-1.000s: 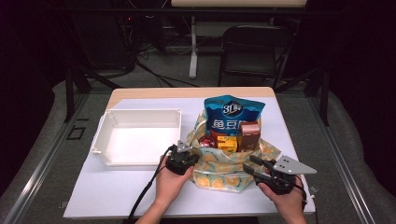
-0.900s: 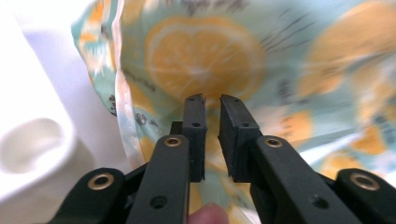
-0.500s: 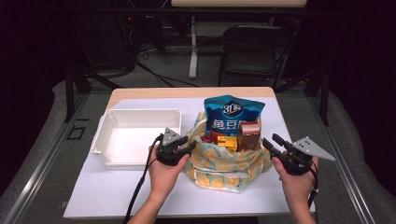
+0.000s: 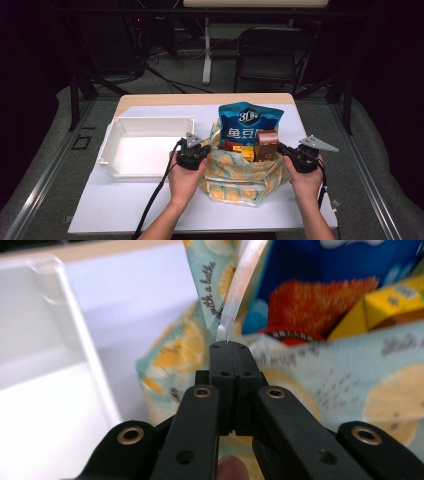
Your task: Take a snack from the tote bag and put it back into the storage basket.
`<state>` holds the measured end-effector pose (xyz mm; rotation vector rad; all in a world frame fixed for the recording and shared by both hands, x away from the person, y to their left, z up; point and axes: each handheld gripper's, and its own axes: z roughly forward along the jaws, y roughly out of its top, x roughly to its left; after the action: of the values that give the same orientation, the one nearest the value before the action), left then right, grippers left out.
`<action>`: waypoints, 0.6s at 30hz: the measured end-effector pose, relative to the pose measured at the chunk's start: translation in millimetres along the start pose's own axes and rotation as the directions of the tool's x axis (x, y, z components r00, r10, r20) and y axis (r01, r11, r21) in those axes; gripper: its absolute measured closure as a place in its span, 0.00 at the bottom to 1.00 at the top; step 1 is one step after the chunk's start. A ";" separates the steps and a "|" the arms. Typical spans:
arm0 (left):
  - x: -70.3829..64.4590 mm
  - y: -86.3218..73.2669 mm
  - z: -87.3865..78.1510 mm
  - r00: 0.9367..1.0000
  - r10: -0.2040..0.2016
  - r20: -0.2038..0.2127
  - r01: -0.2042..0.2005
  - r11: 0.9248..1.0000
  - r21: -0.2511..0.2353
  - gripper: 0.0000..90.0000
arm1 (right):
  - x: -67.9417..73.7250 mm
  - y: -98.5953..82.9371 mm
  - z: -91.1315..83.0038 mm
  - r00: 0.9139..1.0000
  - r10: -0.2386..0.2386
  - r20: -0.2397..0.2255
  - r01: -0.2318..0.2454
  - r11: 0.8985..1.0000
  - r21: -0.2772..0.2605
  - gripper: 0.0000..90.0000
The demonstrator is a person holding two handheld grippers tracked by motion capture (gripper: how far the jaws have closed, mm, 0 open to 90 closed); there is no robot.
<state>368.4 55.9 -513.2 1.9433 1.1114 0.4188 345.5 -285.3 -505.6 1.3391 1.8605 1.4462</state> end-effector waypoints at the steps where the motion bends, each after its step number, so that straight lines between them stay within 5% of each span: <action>1: -1.0 -1.7 2.5 1.000 0.004 -0.010 -0.003 1.000 0.008 1.00 | 0.9 -0.5 3.0 1.000 -0.012 -0.002 0.012 1.000 0.020 1.00; 4: -7.6 -3.7 2.1 0.997 0.051 -0.057 -0.050 0.999 0.019 1.00 | -1.4 -6.5 13.7 1.000 0.003 0.012 -0.004 0.997 0.073 1.00; 7: -21.5 -9.7 2.5 0.975 0.167 -0.144 -0.162 0.986 0.044 1.00 | -4.3 -11.8 18.1 0.999 0.026 0.018 -0.028 0.995 0.094 1.00; 8: -22.4 -11.7 1.8 0.975 0.166 -0.148 -0.161 0.986 0.043 1.00 | -6.0 -14.9 20.3 0.999 0.025 0.024 -0.028 0.992 0.122 1.00; 11: -14.7 -17.3 1.5 0.990 0.097 -0.100 -0.094 0.995 0.033 1.00 | -5.9 -17.5 22.1 0.999 0.029 0.035 -0.033 0.991 0.130 1.00; 16: -19.8 -31.8 9.2 0.985 0.131 -0.111 -0.125 0.990 0.061 1.00 | -6.4 -20.8 25.0 0.999 0.029 0.035 -0.034 0.988 0.149 1.00; 18: -19.7 -40.9 15.9 0.989 0.113 -0.093 -0.105 0.991 0.086 1.00 | -9.2 -23.8 27.0 0.998 0.048 0.031 -0.053 0.983 0.176 1.00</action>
<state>345.2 42.0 -553.0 2.0800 1.1021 0.5408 360.8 -279.8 -539.0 1.4902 1.9895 1.3057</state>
